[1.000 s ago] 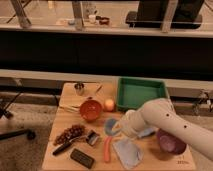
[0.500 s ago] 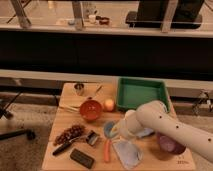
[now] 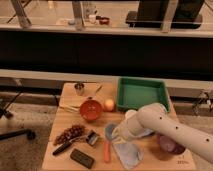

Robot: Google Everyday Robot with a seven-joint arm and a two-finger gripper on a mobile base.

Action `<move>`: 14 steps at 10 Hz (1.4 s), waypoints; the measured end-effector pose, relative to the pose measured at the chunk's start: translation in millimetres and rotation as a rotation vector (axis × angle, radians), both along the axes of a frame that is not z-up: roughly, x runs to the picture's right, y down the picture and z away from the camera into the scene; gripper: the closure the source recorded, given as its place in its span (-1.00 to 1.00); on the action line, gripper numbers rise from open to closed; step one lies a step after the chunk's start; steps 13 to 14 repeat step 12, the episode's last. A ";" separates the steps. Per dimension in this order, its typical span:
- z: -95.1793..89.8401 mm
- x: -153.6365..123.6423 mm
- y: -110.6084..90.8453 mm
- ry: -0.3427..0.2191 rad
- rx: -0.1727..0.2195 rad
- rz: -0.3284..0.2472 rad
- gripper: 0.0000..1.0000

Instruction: Stack cups on top of each other

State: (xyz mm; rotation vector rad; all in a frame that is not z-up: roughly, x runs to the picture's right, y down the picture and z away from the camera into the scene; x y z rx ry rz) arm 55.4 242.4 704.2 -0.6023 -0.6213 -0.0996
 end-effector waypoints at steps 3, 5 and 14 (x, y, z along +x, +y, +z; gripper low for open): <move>0.7 18.7 4.4 0.001 -0.021 0.032 1.00; 0.5 20.4 7.1 -0.004 -0.030 0.039 1.00; -0.2 27.5 17.5 -0.003 -0.054 0.054 1.00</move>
